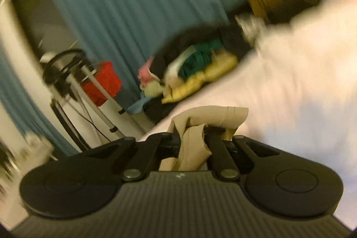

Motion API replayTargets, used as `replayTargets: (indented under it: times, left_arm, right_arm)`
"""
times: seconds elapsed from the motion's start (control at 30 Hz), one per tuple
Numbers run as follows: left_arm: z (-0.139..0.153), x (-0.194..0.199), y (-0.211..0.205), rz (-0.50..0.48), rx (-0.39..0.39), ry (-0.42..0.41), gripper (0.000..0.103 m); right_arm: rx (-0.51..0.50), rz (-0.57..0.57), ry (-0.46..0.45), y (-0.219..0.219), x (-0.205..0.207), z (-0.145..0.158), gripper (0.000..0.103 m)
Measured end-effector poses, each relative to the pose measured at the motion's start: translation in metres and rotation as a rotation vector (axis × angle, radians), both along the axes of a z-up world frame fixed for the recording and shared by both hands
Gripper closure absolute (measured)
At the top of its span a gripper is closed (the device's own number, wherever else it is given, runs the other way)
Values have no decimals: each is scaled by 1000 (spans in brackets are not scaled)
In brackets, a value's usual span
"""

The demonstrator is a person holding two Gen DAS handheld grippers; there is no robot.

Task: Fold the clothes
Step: 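Lift the held side over the shirt middle with the right gripper and release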

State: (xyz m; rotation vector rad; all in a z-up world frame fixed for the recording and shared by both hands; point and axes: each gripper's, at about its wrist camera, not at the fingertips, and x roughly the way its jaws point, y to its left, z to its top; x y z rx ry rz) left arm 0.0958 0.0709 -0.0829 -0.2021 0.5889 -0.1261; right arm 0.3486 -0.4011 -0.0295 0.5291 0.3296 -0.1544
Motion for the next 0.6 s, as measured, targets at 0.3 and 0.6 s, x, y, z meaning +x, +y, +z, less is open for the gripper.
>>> replayTargets:
  times: [0.3,0.6]
  left_arm:
    - [20,-1,52,108,-3,-6,8]
    - [17,8,94,171,-54,22,8]
  right_arm:
    - [-682,27,4,195,8,55,97]
    - [-1014,231,125,362,37,-14,96]
